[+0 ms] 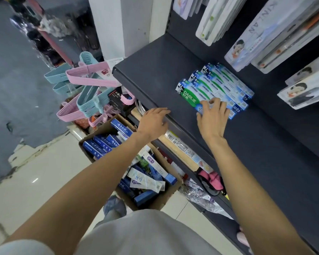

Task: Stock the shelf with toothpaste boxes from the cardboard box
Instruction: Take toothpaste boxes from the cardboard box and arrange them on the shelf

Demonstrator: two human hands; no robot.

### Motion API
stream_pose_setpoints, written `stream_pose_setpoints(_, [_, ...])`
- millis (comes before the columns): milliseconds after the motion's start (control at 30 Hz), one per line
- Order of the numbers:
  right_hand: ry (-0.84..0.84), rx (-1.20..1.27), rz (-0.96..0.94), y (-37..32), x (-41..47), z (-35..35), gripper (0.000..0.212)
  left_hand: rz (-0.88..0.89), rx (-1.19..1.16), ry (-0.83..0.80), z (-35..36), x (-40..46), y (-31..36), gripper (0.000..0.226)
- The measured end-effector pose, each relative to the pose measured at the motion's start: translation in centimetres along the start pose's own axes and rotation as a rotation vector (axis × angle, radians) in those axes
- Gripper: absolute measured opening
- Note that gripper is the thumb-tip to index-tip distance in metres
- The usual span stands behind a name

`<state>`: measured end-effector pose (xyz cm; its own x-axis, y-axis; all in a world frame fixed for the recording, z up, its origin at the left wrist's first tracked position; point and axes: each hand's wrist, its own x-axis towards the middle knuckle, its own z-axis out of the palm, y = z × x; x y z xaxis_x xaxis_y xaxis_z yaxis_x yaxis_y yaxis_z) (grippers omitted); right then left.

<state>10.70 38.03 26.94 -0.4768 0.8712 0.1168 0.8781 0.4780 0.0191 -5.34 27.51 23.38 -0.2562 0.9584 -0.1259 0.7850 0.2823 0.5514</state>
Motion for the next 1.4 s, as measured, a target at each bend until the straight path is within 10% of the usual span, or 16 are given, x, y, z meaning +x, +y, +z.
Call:
stream_pose_setpoints(233, [-0.073,0.342,-0.395,-7.7,-7.9,1.6,0.029,-0.187,-0.244,0.336,0.3,-10.1,-7.7,0.023])
stream_pose_setpoints(533, [-0.733,0.256,-0.414,-14.0,-12.7,19.0,0.037,-0.607,-0.083,-0.057,8.6,-17.7,-23.2,0.031])
stream_pose_setpoints(900, [-1.143,0.006,-0.309,-14.0,-18.6,35.6,0.083,-0.405,0.175,-0.224,18.0,-15.0,-30.8,0.060])
stream_pose_setpoints(1267, [-1.061,0.204,-0.084,-11.2,-19.7,34.7,0.079,-0.290,0.301,-0.217,18.2,-13.8,-30.7,0.052])
stream_pose_setpoints(1400, [-0.951,0.568,0.141,-10.3,-19.4,30.9,0.073,-0.386,-0.301,-0.258,18.7,-12.6,-26.3,0.066])
